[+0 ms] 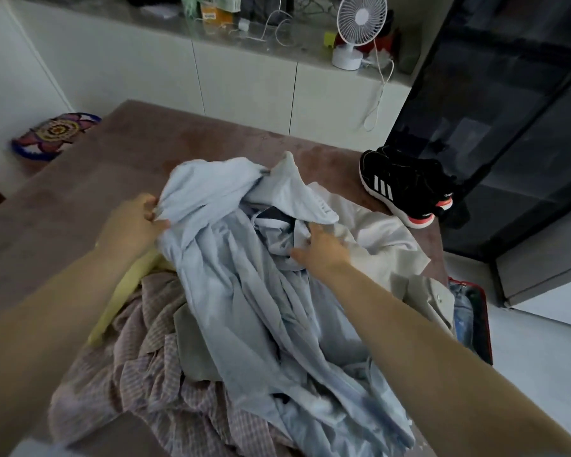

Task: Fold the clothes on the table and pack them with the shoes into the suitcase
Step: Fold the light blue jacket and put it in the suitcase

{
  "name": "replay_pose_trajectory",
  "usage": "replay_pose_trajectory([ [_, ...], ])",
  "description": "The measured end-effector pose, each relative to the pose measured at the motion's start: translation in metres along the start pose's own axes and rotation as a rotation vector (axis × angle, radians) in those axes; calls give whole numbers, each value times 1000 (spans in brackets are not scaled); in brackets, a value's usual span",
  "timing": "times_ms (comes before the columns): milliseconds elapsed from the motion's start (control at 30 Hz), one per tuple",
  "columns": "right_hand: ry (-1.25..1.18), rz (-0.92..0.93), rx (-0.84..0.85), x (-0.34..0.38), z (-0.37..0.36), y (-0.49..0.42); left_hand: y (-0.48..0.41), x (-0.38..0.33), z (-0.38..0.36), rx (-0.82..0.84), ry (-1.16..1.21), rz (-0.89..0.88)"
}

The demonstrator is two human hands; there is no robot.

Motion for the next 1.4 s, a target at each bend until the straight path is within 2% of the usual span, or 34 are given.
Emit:
replay_pose_trajectory([
  [200,-57,-6,-145,-12,7,4,-8,48,1,130,-10,150],
  [300,2,24,-33,-17,4,10,-2,37,-5,96,-65,163],
  [367,92,69,26,-14,-4,10,9,12,-7,23,-186,49],
  [467,136,137,-87,-14,-6,11,26,-30,-13,-98,-250,-315],
  [533,93,124,-138,-19,2,16,28,-51,-17,-183,-282,-415],
  [600,47,116,-186,-27,15,20,16,-64,-16,-206,-262,-335],
  [667,6,93,-202,-32,25,21,-6,-68,-12,-160,-254,-189],
  [767,89,50,-60,-22,21,18,-30,-63,-6,-75,-292,-103],
  [867,91,24,99,-2,7,9,-28,-55,3,-99,-233,-181],
  [967,226,38,131,7,-8,-4,-26,-42,17,-112,-161,-197],
  [1033,219,46,53,4,-11,-7,-29,-28,28,-128,-154,-184],
  [1100,62,58,-43,-4,0,-6,-35,-14,40,-145,-159,-158],
  [1267,-260,23,-490,-54,91,39,-39,-10,48,-105,-101,-222],
  [1333,-259,8,-613,-82,131,68,-36,-22,46,-65,-49,-290],
  [1400,-157,-48,-665,-104,162,102,-33,-38,41,-32,6,-325],
])
Point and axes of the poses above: each hand's wrist, its own y-axis away from the middle knuckle, its own z-axis out of the back of the hand, x = y × z, the point moved 1 cm from there along -y, towards the middle knuckle, and after that the axes turned 15 degrees about z, right-handed, at the moved point
